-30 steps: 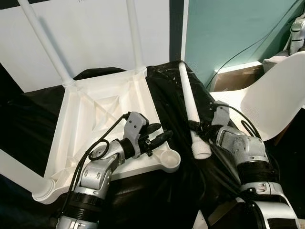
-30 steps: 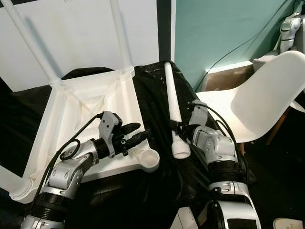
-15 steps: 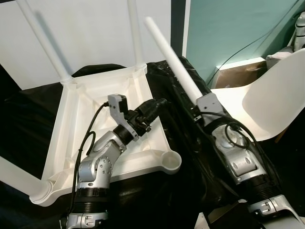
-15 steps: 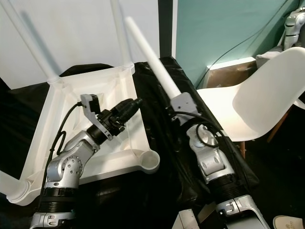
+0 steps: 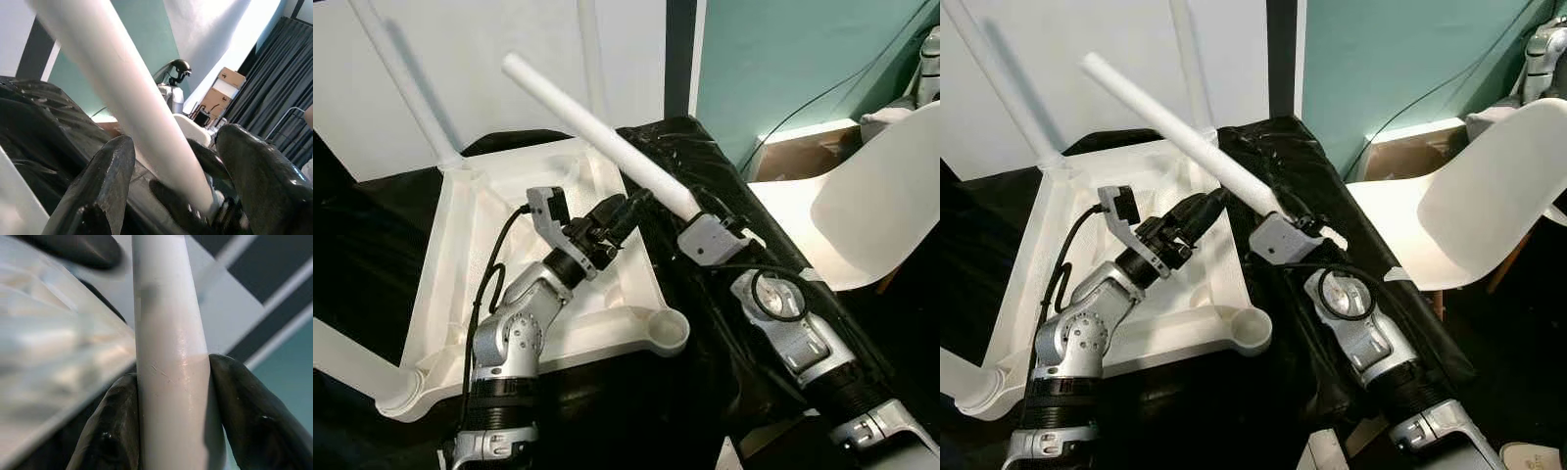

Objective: Building children table

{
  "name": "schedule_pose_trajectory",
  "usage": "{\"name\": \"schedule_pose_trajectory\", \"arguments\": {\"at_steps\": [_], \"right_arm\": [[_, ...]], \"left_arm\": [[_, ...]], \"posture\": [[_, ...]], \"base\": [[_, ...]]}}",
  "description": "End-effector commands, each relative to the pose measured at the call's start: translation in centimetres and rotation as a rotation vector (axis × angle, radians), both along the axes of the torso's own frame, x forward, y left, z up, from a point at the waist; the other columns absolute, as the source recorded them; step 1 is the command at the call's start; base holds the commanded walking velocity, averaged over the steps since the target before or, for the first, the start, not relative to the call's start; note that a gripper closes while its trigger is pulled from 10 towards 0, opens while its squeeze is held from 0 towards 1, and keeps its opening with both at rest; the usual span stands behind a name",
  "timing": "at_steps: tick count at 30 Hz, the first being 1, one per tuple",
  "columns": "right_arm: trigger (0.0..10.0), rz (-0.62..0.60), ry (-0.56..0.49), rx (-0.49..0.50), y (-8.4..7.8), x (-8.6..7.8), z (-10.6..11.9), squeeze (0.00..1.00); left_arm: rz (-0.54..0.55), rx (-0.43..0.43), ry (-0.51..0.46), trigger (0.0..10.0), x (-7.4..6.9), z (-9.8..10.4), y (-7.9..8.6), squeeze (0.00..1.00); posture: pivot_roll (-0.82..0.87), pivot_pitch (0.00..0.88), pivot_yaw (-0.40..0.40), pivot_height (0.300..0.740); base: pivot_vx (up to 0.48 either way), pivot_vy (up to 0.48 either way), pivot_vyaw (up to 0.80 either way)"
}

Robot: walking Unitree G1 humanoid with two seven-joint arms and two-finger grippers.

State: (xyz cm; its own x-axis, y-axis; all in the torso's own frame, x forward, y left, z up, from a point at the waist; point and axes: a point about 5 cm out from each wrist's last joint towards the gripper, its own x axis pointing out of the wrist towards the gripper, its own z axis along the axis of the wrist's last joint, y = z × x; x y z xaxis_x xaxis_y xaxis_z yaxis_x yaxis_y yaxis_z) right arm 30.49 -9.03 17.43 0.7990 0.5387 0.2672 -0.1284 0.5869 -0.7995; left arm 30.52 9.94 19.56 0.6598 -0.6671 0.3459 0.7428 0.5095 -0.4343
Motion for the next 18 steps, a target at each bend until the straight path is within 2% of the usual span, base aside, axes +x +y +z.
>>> {"name": "schedule_pose_trajectory", "arguments": {"at_steps": [1,5,7,10,12,18], "right_arm": [[0.0,0.07,-0.021,-0.032,0.7,-0.6,-0.2,0.0],[0.0,0.116,-0.018,-0.055,0.9,-1.0,-0.8,0.0],[0.0,0.116,-0.018,-0.055,0.9,-1.0,-0.8,0.0],[0.0,0.163,-0.026,-0.096,1.3,-1.4,-1.6,0.0],[0.0,0.168,-0.027,-0.101,1.4,-1.4,-1.8,0.0],[0.0,0.192,-0.039,-0.108,1.6,-1.4,-1.8,0.0]], "left_arm": [[-0.02,-0.029,0.016,10.0,0.3,0.4,-0.3,0.0],[-0.019,-0.083,0.016,10.0,0.7,1.1,-0.4,0.0],[-0.019,-0.083,0.016,10.0,0.7,1.1,-0.4,0.0],[0.008,-0.156,0.008,10.0,1.5,2.3,-0.3,0.0],[0.015,-0.166,0.006,10.0,1.7,2.5,-0.2,0.0],[0.047,-0.11,0.011,10.0,2.0,2.2,-0.2,0.0]], "posture": [[-0.05,0.0,0.054,0.74],[-0.05,0.0,0.054,0.74],[-0.05,0.0,0.054,0.74],[-0.05,0.0,0.056,0.74],[-0.05,0.0,0.056,0.74],[-0.05,0.0,0.059,0.74]], "base": [[0.0,0.0,0.0],[0.0,0.0,0.0],[0.0,0.0,0.0],[0.0,0.0,0.0],[0.0,0.0,0.0],[0.0,0.0,0.0]]}}
